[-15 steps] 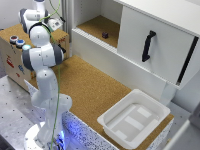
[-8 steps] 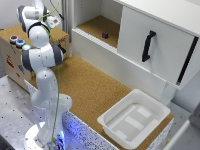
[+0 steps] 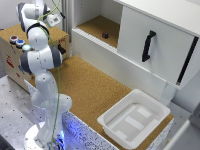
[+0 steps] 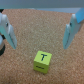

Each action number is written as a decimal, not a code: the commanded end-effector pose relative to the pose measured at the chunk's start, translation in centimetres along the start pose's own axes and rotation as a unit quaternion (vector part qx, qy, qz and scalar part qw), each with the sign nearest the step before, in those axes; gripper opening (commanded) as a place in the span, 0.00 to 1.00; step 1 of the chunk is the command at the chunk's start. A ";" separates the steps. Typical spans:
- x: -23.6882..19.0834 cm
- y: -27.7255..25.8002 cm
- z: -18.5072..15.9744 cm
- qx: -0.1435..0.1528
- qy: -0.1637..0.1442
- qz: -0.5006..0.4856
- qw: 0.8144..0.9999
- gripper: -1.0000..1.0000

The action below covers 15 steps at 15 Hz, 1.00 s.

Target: Place the yellow object on top of the drawer

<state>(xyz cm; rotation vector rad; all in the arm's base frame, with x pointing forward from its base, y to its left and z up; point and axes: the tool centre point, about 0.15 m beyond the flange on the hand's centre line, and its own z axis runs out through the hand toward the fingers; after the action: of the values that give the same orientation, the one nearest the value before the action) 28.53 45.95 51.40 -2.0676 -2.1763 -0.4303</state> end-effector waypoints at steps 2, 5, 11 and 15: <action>-8.0 -0.4 -3.2 -0.026 0.000 0.049 0.998 1.00; -14.9 -1.3 -5.0 -0.035 0.005 0.067 0.997 1.00; -25.6 -4.7 -6.0 -0.016 0.019 0.045 0.999 1.00; -27.5 -5.7 -3.9 -0.015 -0.019 0.072 0.997 1.00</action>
<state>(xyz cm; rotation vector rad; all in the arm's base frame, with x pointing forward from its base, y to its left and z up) 26.67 22.34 50.98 -2.2411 -2.0881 -0.2421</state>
